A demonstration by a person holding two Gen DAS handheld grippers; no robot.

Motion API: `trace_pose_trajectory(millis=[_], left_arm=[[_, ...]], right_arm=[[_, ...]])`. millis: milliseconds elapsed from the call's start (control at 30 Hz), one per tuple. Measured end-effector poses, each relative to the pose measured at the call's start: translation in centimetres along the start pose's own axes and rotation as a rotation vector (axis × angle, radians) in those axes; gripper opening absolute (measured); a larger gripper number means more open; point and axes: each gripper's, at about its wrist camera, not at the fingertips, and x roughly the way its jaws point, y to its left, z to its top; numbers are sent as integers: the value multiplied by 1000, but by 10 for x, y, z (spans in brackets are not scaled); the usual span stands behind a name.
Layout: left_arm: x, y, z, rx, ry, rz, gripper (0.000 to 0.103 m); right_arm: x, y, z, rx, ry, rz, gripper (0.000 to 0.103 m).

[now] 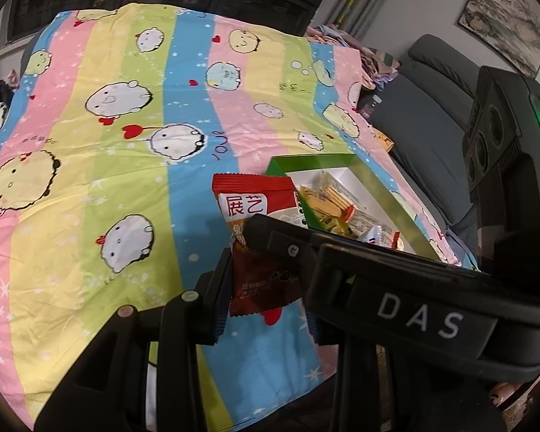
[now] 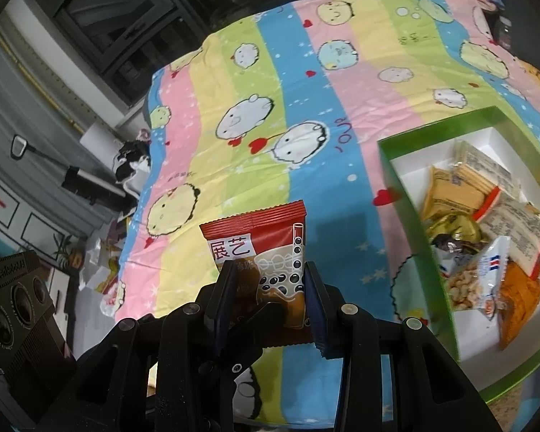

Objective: Organize snacks
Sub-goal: 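Lift the red snack pack with the right gripper and carry it over the box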

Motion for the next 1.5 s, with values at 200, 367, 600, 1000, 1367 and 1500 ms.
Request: trace_pose_trajectory(millis=[200, 367, 600, 1000, 1367, 1500], left_arm=[[8, -13, 3, 31, 5, -15, 33], [15, -25, 8, 61, 5, -27, 33], [31, -49, 11, 103, 11, -58, 33], [56, -87, 18, 171, 33, -128, 33], [65, -105, 20, 206, 45, -184, 33], [69, -108, 21, 212, 53, -190, 33]], right_arm=[[-8, -14, 2, 18, -22, -10, 40], [-16, -26, 4, 30, -46, -16, 40], [-28, -50, 9, 64, -81, -38, 40], [-51, -92, 14, 136, -139, -88, 40], [-64, -111, 15, 171, -173, -140, 40], [-64, -116, 16, 180, -174, -146, 40]])
